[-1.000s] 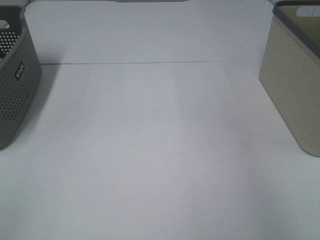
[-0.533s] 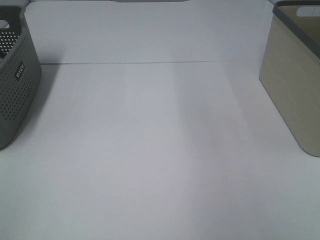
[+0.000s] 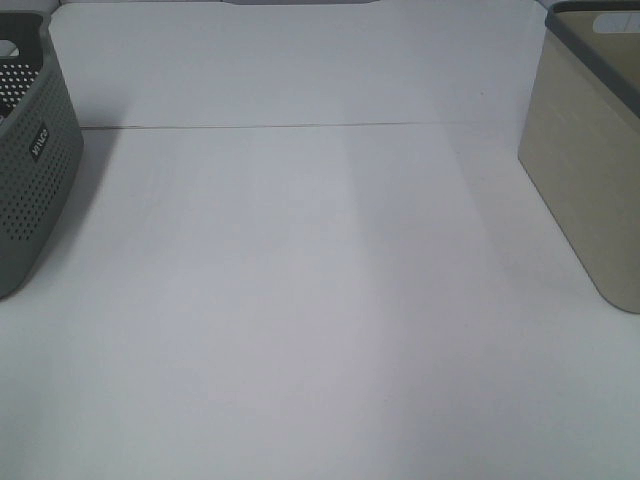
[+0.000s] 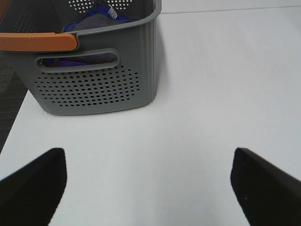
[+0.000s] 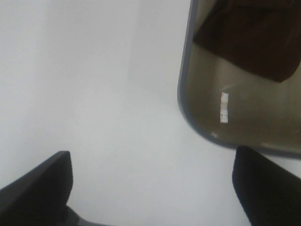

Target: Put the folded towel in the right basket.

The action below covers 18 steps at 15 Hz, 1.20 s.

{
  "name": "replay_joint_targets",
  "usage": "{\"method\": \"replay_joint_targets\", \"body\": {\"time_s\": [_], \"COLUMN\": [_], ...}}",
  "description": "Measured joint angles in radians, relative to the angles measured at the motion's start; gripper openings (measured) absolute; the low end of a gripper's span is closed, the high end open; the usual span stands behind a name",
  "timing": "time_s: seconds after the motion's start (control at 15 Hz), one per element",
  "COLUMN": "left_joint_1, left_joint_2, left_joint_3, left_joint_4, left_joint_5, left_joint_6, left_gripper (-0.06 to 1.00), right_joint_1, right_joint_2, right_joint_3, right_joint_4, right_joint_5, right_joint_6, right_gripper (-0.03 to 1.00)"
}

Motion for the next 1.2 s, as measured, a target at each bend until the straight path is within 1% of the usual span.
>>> {"method": "replay_joint_targets", "body": {"time_s": [0.07, 0.4, 0.6, 0.67, 0.73, 0.8, 0.87, 1.07, 1.2], "left_joint_1": [0.000, 0.000, 0.000, 0.000, 0.000, 0.000, 0.000, 0.000, 0.000], "left_joint_2": [0.000, 0.000, 0.000, 0.000, 0.000, 0.000, 0.000, 0.000, 0.000], "left_joint_3": [0.000, 0.000, 0.000, 0.000, 0.000, 0.000, 0.000, 0.000, 0.000], "left_joint_4": [0.000, 0.000, 0.000, 0.000, 0.000, 0.000, 0.000, 0.000, 0.000], "left_joint_5": [0.000, 0.000, 0.000, 0.000, 0.000, 0.000, 0.000, 0.000, 0.000], "left_joint_6": [0.000, 0.000, 0.000, 0.000, 0.000, 0.000, 0.000, 0.000, 0.000], "left_gripper": [0.88, 0.88, 0.88, 0.88, 0.88, 0.88, 0.88, 0.88, 0.88], "right_joint_1": [0.000, 0.000, 0.000, 0.000, 0.000, 0.000, 0.000, 0.000, 0.000], "right_joint_2": [-0.020, -0.269, -0.466, -0.581, -0.665, -0.665, -0.874, -1.208, -1.263], "right_joint_3": [0.033, 0.393, 0.604, 0.691, 0.735, 0.735, 0.778, 0.786, 0.786], "right_joint_4": [-0.002, -0.006, -0.009, -0.014, -0.016, -0.016, -0.018, -0.027, -0.028], "right_joint_5": [0.000, -0.001, -0.028, -0.040, -0.045, -0.045, -0.066, -0.083, -0.083], "right_joint_6": [0.000, 0.024, 0.049, 0.060, 0.069, 0.069, 0.076, 0.076, 0.077], "right_gripper": [0.88, 0.88, 0.88, 0.88, 0.88, 0.88, 0.88, 0.88, 0.88]}}
